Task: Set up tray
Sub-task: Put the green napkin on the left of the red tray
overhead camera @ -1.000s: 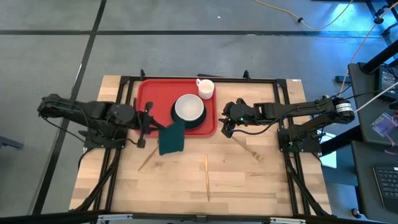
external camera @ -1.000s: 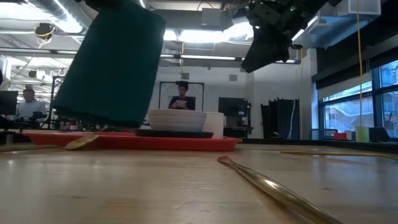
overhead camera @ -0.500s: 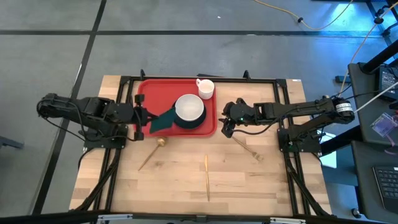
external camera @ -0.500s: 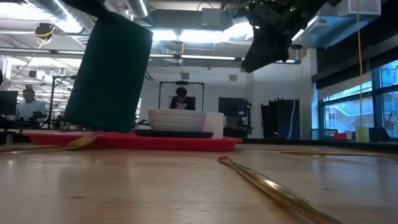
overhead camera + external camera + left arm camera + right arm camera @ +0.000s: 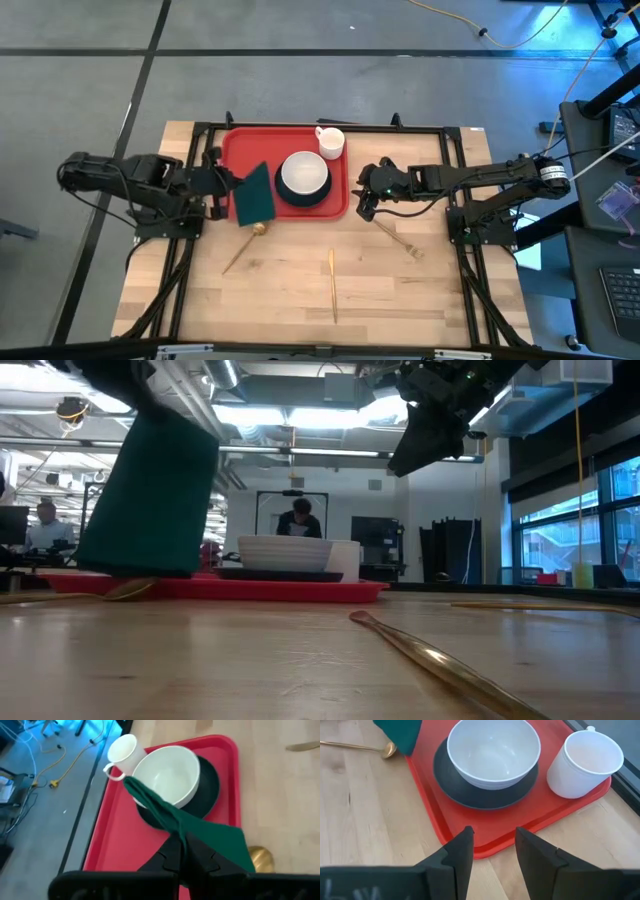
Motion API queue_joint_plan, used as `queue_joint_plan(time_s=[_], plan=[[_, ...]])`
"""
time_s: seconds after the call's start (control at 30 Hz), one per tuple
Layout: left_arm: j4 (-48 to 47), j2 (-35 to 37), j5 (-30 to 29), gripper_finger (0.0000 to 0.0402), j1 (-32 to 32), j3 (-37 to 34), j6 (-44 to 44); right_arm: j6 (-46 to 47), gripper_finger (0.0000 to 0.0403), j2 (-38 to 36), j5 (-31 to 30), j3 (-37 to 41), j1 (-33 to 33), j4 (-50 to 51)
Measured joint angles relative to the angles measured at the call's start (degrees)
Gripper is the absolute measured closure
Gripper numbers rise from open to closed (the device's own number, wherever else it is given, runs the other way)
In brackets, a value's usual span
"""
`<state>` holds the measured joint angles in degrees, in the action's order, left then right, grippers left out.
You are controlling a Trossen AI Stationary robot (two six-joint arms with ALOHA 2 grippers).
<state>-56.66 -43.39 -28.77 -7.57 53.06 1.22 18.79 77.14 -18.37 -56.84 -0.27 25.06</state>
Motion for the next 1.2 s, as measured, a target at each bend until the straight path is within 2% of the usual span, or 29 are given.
queue_joint_plan(time_s=[0.2,0.4,0.6,0.77,1.2], plan=[[-1.4,2.2,0.5,0.0398,3.2,-1.0,0.2,0.0,0.0256,0.0,0.0,0.0,0.0,-0.5],[-0.6,1.9,3.5,0.0398,7.1,-5.8,0.2,-1.5,0.0256,0.0,-0.1,0.0,0.0,-1.7],[5.1,0.7,2.7,0.0398,10.5,-11.6,7.1,-1.5,0.0256,0.0,-0.2,0.0,-0.9,-2.3],[10.2,-0.8,3.3,0.0398,13.5,-13.2,11.7,-1.4,0.0256,0.0,-0.1,0.0,-2.0,-2.2],[13.0,-6.9,1.8,0.0398,21.4,-14.2,14.6,-2.7,0.0256,0.0,-0.1,0.0,-2.2,-2.5]])
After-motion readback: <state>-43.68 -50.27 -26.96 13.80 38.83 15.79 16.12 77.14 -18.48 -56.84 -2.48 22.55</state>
